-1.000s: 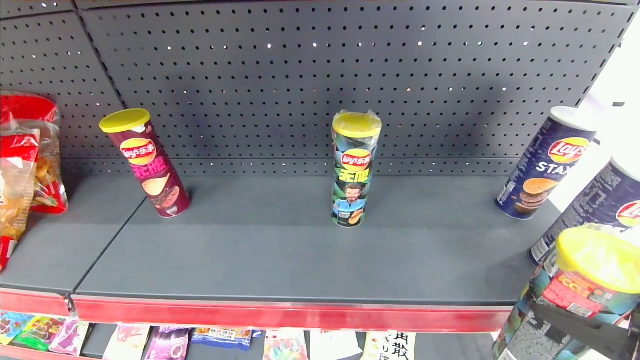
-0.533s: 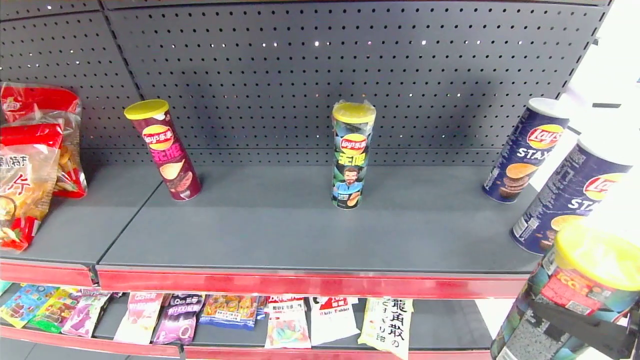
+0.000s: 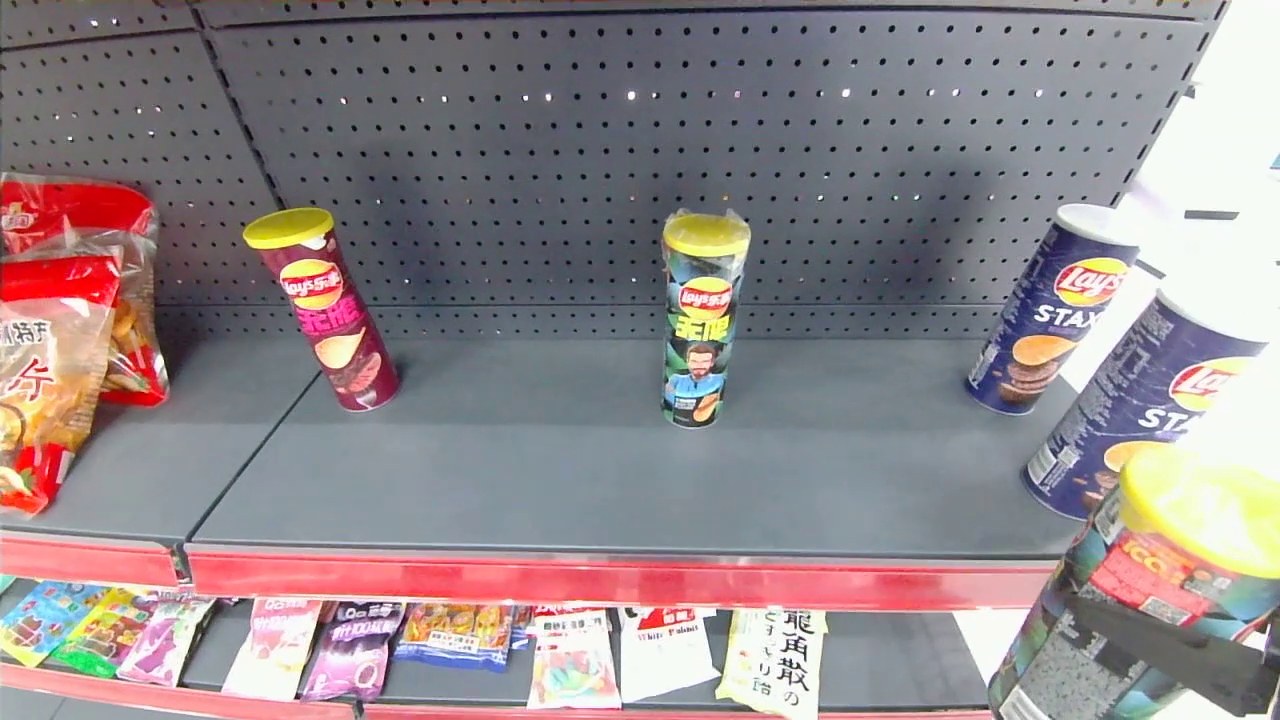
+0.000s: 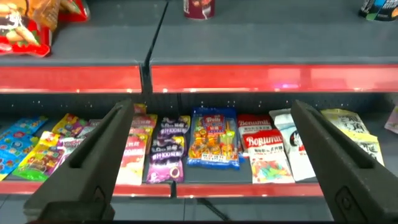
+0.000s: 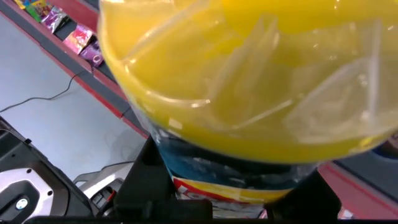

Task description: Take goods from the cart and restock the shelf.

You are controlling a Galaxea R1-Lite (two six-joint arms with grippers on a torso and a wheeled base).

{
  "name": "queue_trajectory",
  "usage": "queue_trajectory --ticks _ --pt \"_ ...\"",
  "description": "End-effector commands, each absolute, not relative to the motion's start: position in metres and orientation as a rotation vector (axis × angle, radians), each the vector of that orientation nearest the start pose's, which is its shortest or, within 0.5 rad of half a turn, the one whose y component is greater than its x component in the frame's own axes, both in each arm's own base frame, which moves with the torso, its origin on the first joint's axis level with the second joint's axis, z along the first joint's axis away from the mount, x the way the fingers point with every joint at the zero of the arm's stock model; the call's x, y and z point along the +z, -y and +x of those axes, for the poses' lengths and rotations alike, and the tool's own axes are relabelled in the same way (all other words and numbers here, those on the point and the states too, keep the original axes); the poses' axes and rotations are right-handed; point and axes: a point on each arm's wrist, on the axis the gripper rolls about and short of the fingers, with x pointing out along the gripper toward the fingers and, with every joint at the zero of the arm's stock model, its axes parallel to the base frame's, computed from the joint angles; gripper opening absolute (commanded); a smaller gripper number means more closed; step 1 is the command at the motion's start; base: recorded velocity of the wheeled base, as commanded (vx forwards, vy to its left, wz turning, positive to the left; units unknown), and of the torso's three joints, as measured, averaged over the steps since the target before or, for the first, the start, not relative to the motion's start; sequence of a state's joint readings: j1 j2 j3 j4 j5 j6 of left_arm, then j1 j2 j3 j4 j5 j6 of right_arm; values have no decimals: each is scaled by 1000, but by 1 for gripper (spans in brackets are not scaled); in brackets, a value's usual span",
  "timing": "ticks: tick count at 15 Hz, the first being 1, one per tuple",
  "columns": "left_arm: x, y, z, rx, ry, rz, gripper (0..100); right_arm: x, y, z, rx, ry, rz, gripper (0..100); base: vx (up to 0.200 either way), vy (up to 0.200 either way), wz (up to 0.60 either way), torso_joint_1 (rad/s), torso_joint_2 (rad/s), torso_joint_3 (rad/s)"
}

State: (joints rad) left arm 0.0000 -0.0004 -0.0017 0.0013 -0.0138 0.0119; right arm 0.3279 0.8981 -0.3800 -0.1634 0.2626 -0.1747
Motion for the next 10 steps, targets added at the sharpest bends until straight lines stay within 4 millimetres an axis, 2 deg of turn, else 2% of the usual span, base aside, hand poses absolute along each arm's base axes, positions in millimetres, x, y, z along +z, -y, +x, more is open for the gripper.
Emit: queue_trajectory --ticks 1,8,9,10 --pt "76 0 -23 -14 0 12 100 178 -37 90 616 -310 -180 0 0 0 0 0 0 0" --pt "76 1 -23 -23 2 21 100 168 -36 87 619 -342 -183 0 0 0 0 0 0 0" --pt "82 2 -24 -77 31 56 100 169 -37 88 621 -337 -184 0 0 0 0 0 0 0" --pt "117 3 -27 -128 71 62 100 173 -37 89 623 -323 -183 0 0 0 0 0 0 0"
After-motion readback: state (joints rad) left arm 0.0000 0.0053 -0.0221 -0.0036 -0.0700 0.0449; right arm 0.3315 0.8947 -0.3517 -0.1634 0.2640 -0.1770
